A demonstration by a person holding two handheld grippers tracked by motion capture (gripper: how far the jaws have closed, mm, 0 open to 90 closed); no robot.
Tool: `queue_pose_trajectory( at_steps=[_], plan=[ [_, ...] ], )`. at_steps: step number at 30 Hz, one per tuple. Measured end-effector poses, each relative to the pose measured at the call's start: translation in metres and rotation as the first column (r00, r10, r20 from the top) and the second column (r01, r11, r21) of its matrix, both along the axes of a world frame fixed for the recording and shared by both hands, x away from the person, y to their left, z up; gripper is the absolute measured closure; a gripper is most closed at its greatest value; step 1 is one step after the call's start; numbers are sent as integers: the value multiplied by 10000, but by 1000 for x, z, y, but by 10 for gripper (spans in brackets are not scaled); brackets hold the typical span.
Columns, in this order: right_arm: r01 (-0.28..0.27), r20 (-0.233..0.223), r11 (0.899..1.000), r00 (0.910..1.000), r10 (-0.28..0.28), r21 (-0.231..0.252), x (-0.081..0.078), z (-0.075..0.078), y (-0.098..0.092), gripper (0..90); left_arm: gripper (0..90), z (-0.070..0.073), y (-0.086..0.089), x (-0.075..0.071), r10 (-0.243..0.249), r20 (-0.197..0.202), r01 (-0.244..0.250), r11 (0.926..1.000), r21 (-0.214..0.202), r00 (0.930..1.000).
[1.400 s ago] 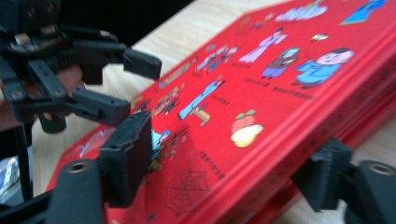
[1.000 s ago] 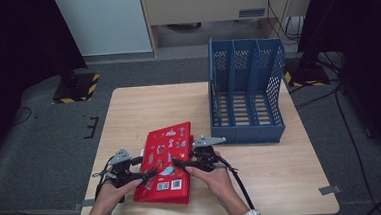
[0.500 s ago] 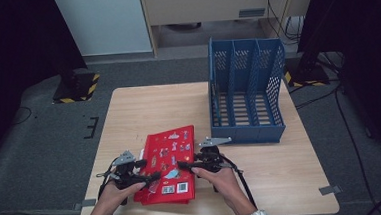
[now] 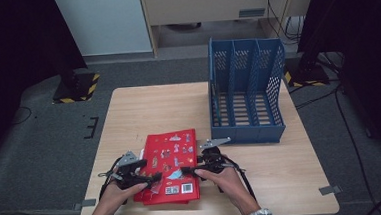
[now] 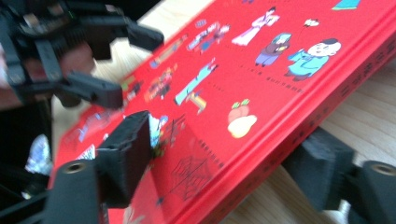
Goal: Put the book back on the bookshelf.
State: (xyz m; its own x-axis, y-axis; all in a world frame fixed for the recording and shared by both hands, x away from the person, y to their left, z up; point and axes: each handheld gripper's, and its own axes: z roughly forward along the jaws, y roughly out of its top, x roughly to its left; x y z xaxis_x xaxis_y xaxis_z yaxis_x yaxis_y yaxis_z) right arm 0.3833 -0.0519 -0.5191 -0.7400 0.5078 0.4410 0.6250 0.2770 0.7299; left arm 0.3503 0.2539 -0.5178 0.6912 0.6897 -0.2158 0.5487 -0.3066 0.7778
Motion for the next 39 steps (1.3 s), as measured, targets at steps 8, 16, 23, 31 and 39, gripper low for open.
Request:
queue_pose_trajectory(
  at_steps=[8, 16, 23, 31, 39],
  plan=[
    [-233, -162, 9993, 9996, 228, -283, 0, -10, -4, 250, 48, 0, 2, 1, 291, 17, -291, 9996, 46, 9996],
    [-262, 76, 9992, 9996, 265, -316, -1, -10, -5, 259, 48, -1, 4, 2, 296, -17, -296, 9996, 1, 9996],
    [-375, -287, 9992, 9989, 371, -138, 0, -13, -1, 242, 57, -1, 6, 3, 278, -55, -279, 9995, -152, 9996],
    [-131, -359, 9998, 9993, 126, -143, 0, -13, 1, 226, 133, 0, 6, 2, 376, 16, -376, 9992, -99, 9993],
    [73, 66, 9999, 10000, -72, -104, -3, -7, 1, 231, 175, 0, 4, 0, 437, 128, -437, 9990, 54, 9990]
  ],
)
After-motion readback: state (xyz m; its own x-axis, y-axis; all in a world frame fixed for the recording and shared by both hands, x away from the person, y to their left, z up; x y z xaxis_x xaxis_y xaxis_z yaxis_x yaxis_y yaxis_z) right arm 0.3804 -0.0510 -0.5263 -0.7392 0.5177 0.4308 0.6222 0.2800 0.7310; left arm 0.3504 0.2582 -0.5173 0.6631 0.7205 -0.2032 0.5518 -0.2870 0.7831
